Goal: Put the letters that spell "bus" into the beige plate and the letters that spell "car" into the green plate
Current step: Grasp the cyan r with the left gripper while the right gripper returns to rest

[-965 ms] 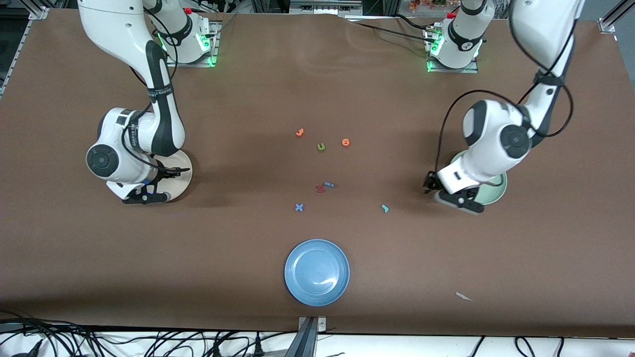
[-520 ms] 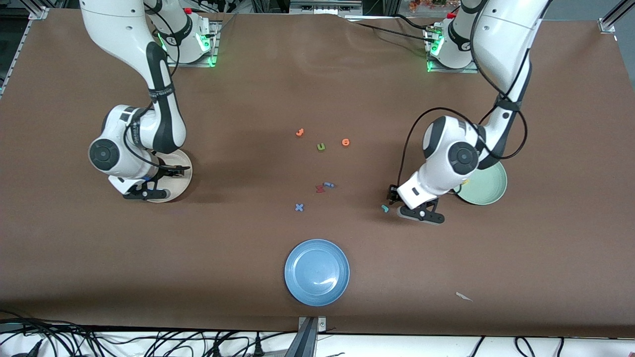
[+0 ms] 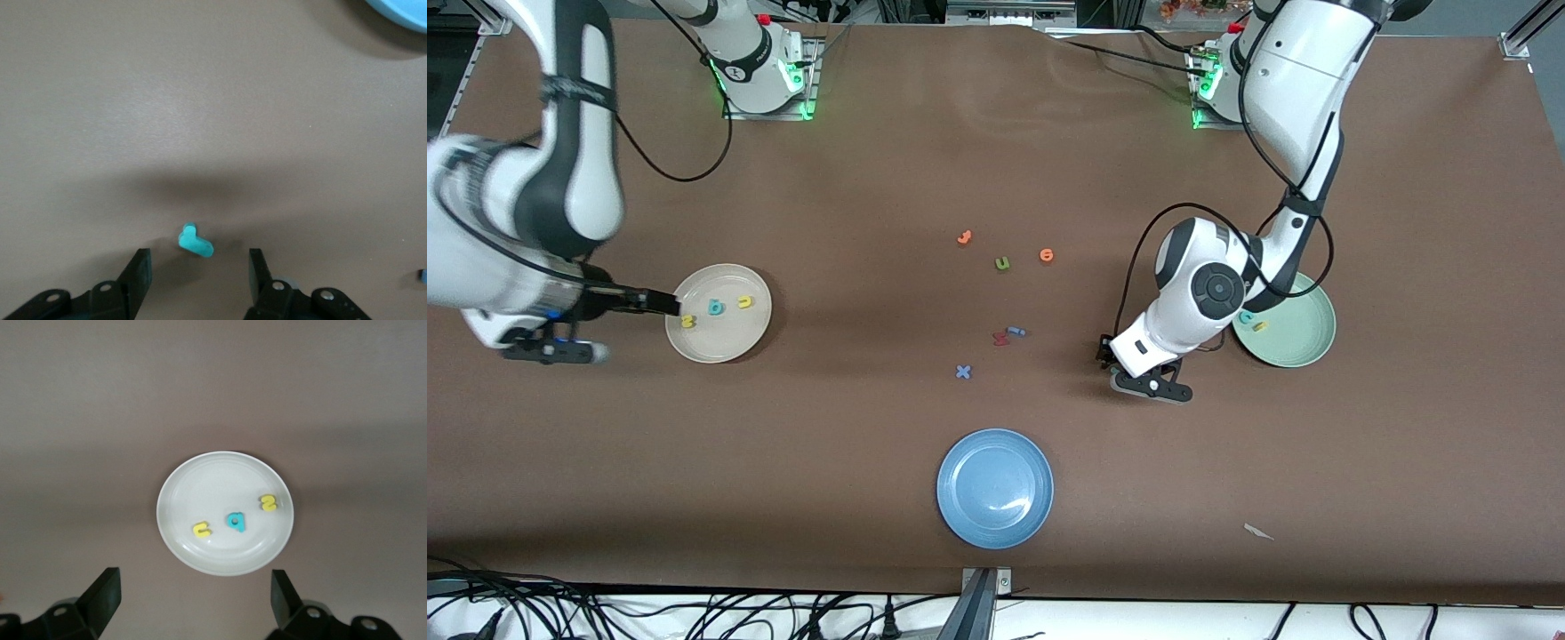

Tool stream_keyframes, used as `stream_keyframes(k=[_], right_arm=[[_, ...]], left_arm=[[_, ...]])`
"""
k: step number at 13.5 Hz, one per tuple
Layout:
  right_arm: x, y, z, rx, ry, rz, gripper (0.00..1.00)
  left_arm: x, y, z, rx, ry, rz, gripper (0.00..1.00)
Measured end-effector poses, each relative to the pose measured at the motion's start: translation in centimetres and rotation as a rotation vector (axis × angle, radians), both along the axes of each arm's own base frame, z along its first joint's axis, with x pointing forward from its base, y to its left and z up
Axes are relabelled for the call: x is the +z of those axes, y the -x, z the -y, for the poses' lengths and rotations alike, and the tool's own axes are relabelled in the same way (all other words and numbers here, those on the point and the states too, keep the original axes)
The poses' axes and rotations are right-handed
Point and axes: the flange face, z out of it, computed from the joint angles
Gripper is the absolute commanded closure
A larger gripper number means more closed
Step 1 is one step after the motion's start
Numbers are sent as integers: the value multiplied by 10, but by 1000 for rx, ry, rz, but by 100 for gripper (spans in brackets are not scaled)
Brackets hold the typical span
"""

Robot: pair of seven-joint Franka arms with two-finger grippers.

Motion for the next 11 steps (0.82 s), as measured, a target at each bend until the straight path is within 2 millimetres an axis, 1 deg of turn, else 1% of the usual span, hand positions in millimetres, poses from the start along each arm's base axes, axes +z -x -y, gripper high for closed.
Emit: stream_keyframes(k=[1,2,5,6,8,11], right_arm=[[19,-3,-1,-14,2,5,1],[32,-6,-2,-27,5,5,1],[56,-15,8,-43,28,-20,1],[61,-19,9,-44,41,-22,1],[69,-26,5,-35,61,-30,1],[69,-30,-5,-35,77,-34,1]], left_arm=[[-6,2,3,-4,-3,-6,33],[-9,4,4,-7,-5,-11,33],[-14,3,0,-1,-12,-15,33],[-16,2,-3,2,-16,-17,33],[-18,2,-5,5,-19,-19,34],[-19,3,-4,2,-20,-21,48]])
